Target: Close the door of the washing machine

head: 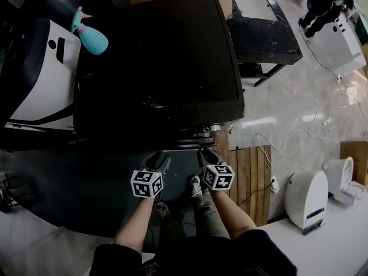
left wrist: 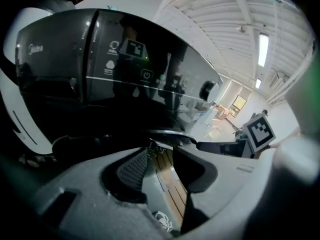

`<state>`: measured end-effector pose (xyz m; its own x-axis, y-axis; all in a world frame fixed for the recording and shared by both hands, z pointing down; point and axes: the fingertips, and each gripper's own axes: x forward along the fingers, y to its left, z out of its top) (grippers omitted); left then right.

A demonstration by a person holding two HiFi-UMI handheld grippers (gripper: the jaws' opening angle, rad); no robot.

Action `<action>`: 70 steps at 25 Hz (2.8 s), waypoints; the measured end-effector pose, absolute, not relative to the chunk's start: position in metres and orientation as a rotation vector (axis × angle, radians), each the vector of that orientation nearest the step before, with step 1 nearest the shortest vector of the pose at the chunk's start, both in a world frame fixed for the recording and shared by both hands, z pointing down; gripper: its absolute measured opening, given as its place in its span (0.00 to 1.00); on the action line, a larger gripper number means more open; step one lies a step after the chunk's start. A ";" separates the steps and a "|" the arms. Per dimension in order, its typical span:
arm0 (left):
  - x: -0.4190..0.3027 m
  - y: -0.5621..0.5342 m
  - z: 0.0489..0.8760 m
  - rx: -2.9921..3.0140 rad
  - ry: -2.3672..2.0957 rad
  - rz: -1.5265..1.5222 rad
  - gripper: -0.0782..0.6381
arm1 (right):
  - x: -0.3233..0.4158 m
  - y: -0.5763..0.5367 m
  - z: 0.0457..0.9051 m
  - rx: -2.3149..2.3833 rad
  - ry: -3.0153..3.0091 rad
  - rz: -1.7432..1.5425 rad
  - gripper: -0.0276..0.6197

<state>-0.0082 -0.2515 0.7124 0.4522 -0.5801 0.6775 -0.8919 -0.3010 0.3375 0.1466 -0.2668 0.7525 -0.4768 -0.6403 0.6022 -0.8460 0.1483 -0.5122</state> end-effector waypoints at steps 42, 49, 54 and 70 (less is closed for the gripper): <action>-0.042 -0.284 0.716 1.916 -1.417 0.522 0.12 | 0.144 -0.306 0.752 1.572 -2.151 1.172 0.06; -0.042 -0.284 0.718 1.927 -1.410 0.525 0.12 | 0.144 -0.304 0.755 1.528 -2.181 1.058 0.07; -0.042 -0.282 0.718 1.930 -1.403 0.546 0.12 | 0.145 -0.302 0.755 1.497 -2.180 1.117 0.07; -0.037 -0.242 0.672 2.082 -1.301 0.508 0.12 | 0.155 -0.274 0.682 1.560 -2.206 0.940 0.04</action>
